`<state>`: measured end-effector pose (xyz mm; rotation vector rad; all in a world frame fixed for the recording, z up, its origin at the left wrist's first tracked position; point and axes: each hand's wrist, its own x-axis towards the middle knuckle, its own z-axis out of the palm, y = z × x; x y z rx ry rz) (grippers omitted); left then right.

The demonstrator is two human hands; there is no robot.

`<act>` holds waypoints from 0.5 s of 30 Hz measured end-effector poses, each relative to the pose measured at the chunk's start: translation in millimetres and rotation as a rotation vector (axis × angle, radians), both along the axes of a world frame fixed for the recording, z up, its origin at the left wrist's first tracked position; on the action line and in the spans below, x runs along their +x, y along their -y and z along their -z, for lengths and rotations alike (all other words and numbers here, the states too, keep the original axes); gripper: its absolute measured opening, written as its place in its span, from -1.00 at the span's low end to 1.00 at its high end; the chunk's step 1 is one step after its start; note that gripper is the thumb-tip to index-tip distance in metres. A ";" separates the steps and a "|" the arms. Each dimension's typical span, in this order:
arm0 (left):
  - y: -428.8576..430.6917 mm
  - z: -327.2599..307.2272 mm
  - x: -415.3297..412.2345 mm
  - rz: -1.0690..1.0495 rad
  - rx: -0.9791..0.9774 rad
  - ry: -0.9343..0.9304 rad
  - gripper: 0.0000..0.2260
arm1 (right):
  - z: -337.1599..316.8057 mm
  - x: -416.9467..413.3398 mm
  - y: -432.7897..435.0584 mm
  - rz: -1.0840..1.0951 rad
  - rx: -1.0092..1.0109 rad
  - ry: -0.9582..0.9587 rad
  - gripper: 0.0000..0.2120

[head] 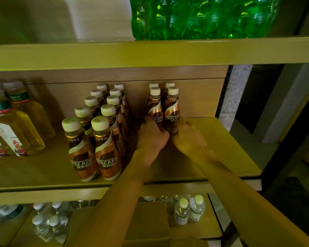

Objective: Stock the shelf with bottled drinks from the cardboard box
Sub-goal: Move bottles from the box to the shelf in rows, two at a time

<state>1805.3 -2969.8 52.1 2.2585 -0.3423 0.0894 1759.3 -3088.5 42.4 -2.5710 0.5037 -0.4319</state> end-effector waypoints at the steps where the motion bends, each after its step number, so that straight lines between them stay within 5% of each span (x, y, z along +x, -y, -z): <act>1: -4.3 -0.3 -7.5 0.014 0.057 0.036 -0.51 | -2.4 -12.1 -2.5 -0.012 -0.119 0.001 -0.55; 9: -46.8 -3.9 -94.5 0.095 0.324 0.274 -0.51 | -15.8 -108.6 -31.8 0.004 -0.258 0.060 -0.63; 15: -87.0 7.1 -148.4 0.130 0.294 0.348 -0.55 | 0.4 -161.9 -62.4 0.009 -0.293 0.139 -0.66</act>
